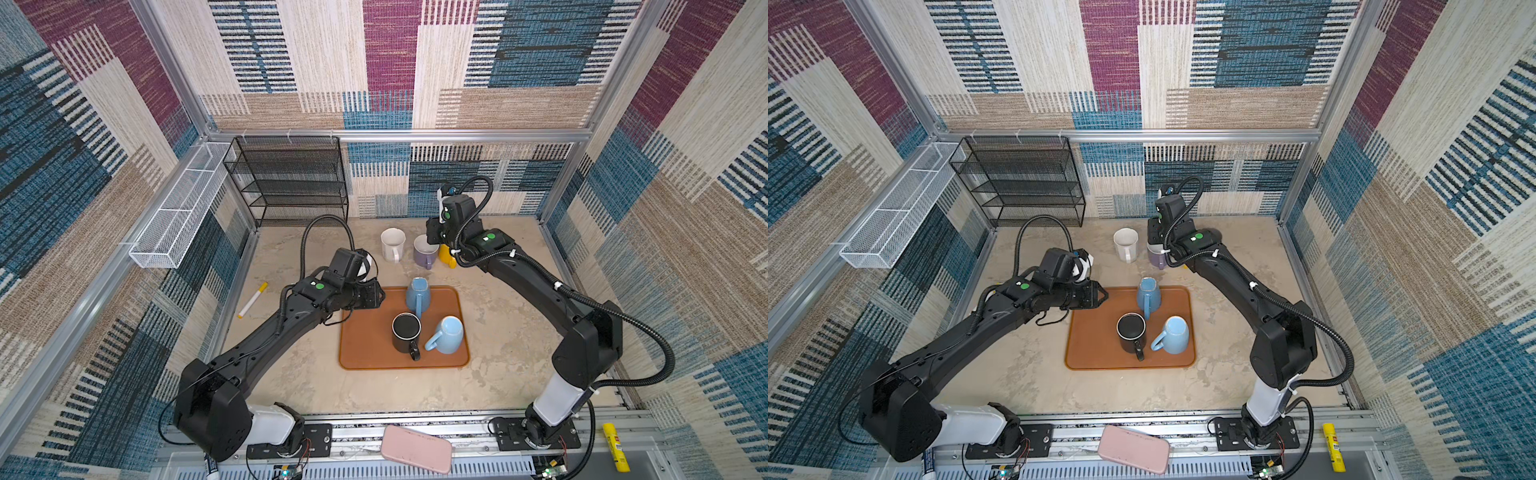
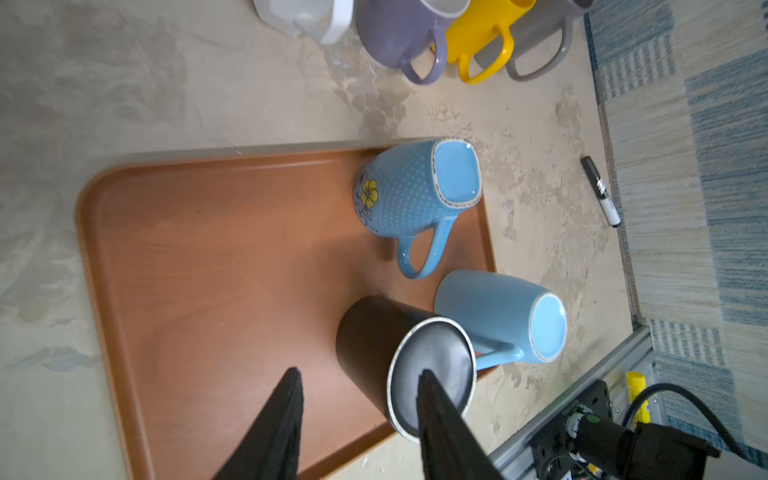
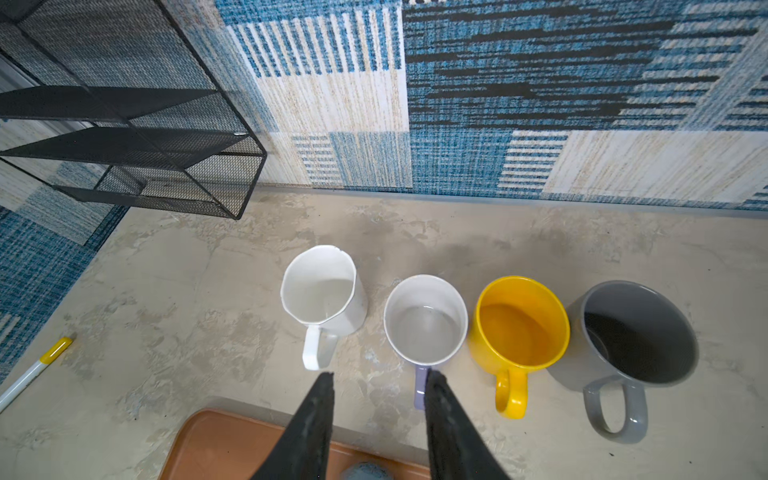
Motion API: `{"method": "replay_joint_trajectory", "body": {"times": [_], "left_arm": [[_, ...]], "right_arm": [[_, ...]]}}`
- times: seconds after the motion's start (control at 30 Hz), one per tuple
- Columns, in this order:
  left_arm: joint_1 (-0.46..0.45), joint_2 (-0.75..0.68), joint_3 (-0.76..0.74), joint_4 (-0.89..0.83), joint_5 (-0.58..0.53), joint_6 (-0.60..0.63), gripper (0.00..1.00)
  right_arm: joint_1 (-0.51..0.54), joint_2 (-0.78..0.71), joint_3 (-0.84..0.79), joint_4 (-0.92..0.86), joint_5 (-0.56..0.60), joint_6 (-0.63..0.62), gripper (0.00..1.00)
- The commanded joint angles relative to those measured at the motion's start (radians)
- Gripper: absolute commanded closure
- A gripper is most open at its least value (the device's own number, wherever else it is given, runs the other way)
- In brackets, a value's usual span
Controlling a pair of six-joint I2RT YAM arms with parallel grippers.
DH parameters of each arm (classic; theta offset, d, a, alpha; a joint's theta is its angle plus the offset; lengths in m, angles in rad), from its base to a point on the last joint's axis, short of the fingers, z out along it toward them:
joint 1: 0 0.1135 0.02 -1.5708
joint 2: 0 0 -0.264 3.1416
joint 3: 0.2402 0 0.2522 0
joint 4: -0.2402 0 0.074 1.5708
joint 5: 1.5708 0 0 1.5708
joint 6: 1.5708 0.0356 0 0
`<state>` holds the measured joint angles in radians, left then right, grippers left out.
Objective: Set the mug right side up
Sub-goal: 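Move the left gripper over the upside-down blue dotted mug on the tray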
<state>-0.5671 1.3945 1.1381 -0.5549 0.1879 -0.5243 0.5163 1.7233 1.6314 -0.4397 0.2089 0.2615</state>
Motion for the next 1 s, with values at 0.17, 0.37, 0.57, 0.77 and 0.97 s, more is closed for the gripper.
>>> {"method": "replay_joint_trajectory", "body": {"times": [0.17,0.37,0.57,0.77,0.97], "left_arm": [[-0.097,0.147,0.117,-0.023,-0.094,-0.068,0.58],[-0.157,0.244,0.180,-0.027,-0.159,-0.107,0.59],[-0.201,0.333,0.259,-0.060,-0.212,-0.105,0.59],[-0.236,0.433,0.346,-0.118,-0.266,-0.117,0.59],[-0.243,0.482,0.392,-0.141,-0.291,-0.110,0.60]], "right_arm": [[-0.034,-0.001,-0.025,0.019,-0.024,0.032,0.60],[-0.064,-0.011,-0.079,0.018,-0.037,0.050,0.59],[-0.081,-0.002,-0.098,0.012,-0.042,0.055,0.59],[-0.092,-0.001,-0.115,0.015,-0.039,0.055,0.59],[-0.099,-0.004,-0.128,0.015,-0.037,0.052,0.58]]}}
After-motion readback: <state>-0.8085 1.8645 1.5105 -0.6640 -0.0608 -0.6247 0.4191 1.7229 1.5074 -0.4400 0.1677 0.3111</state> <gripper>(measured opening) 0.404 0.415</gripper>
